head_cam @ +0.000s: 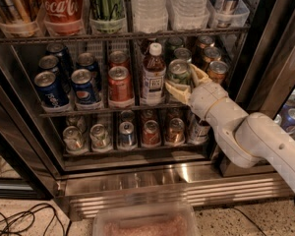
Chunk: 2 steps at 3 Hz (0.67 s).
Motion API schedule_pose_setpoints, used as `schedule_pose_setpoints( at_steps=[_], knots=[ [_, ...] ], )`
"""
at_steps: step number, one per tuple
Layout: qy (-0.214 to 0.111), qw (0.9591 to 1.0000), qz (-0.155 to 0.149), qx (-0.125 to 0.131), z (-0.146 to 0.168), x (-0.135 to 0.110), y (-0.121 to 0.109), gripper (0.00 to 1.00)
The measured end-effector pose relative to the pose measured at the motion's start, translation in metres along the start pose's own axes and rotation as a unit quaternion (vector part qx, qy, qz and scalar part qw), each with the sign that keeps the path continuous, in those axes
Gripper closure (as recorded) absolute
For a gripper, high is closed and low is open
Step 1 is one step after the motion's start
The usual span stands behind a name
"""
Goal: Pick green can from middle shelf of fridge
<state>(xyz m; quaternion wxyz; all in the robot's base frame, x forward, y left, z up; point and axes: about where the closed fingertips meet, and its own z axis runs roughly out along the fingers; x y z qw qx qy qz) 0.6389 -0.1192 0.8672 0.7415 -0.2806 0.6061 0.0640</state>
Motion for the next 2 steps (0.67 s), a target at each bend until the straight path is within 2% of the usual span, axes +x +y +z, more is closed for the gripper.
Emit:
schedule_pose_setpoints(
  at_steps=[2],
  knots=[
    [-0.002,0.9999,-0.011,-0.014,-0.001,-0.034,0.000,1.00]
  ],
)
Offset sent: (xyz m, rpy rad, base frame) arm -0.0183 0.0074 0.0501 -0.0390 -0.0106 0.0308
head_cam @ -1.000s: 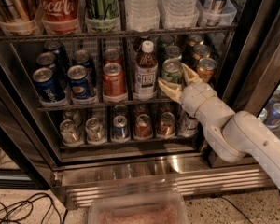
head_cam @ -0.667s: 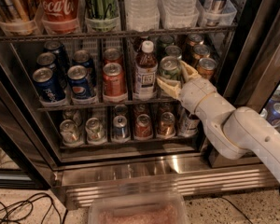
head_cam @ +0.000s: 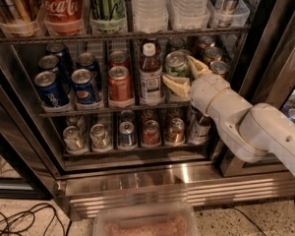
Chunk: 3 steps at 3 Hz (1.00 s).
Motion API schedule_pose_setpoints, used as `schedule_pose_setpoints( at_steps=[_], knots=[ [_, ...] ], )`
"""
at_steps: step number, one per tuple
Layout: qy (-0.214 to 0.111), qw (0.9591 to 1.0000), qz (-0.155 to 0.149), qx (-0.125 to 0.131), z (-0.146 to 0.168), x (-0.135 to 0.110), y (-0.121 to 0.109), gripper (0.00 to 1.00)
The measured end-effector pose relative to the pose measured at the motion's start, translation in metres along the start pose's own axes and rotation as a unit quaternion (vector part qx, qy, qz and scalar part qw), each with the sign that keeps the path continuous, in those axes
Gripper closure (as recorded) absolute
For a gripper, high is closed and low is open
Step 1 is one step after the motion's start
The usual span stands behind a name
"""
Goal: Pick green can from middle shelf of fridge
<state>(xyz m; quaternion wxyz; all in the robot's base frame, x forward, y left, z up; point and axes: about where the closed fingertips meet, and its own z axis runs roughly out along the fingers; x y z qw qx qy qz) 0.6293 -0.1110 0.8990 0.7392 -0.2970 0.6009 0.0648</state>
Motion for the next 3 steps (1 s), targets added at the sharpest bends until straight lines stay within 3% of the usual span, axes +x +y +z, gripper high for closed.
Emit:
schedule_pose_setpoints(
  at_steps=[3],
  knots=[
    [0.027,0.9995,0.013,-0.002,-0.049,-0.019,-0.002,1.00]
  ],
)
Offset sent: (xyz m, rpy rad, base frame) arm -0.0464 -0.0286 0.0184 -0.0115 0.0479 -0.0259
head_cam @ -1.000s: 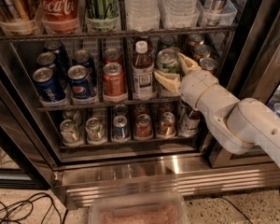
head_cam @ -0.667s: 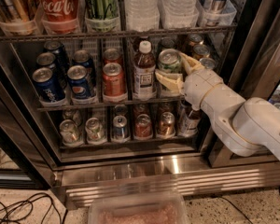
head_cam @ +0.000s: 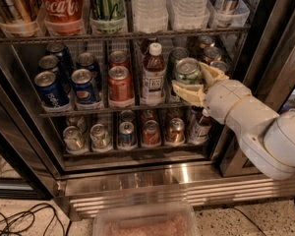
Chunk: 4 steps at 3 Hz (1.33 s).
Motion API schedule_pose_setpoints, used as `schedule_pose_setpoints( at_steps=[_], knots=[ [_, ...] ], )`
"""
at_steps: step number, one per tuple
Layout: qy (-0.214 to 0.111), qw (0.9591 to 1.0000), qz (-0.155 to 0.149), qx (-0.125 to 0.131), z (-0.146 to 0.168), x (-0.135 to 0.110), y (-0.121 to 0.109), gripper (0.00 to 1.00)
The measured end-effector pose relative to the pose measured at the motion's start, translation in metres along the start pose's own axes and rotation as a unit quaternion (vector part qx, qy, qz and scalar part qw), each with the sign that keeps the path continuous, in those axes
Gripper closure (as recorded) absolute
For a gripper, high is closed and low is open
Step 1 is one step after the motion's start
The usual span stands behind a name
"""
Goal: Pick green can from middle shelf of fridge
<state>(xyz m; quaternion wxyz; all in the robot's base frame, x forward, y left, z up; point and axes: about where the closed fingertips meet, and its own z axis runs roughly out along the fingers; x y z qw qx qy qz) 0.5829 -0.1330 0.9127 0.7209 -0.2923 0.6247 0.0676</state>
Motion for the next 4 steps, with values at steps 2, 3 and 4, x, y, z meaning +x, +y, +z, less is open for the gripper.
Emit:
schedule_pose_setpoints(
  at_steps=[2,3,4],
  knots=[
    [0.023,0.9987,0.041,-0.018,-0.037,0.006,0.016,1.00],
    [0.024,0.9950,0.074,-0.063,-0.047,0.001,0.037,1.00],
    [0.024,0.9950,0.074,-0.063,-0.047,0.001,0.037,1.00]
  ],
)
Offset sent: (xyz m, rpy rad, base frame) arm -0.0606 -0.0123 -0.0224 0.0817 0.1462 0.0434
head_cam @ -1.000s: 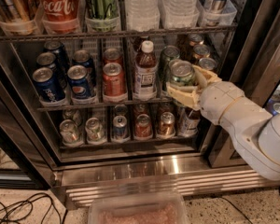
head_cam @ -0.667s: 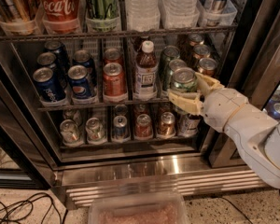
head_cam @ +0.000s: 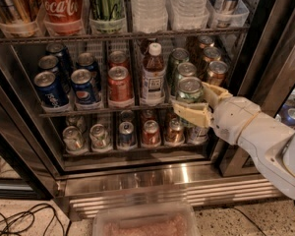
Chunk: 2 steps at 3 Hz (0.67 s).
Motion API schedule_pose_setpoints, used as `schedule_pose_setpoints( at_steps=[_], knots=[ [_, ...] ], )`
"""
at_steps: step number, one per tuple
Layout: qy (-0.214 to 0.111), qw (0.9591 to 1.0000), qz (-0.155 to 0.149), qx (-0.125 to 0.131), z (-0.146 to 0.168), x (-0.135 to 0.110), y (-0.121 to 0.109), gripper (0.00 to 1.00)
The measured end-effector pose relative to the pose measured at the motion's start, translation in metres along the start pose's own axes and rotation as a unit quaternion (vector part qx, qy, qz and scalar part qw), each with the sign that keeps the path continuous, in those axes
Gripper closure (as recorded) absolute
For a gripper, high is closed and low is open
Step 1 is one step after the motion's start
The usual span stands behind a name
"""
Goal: Pick green can from middle shelf of fridge
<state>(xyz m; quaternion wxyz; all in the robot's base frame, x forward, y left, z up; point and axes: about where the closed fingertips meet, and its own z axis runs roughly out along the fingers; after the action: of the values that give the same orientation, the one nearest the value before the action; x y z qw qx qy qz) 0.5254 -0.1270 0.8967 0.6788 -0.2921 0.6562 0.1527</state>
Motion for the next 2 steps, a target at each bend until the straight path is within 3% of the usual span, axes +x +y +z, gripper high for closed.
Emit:
schedule_pose_setpoints(
  at_steps=[1,2],
  knots=[
    [-0.001,0.9998,0.004,-0.021,-0.0029,-0.0014,0.0025,1.00],
    [-0.004,0.9970,0.025,-0.073,-0.0123,-0.0075,0.0121,1.00]
  ],
)
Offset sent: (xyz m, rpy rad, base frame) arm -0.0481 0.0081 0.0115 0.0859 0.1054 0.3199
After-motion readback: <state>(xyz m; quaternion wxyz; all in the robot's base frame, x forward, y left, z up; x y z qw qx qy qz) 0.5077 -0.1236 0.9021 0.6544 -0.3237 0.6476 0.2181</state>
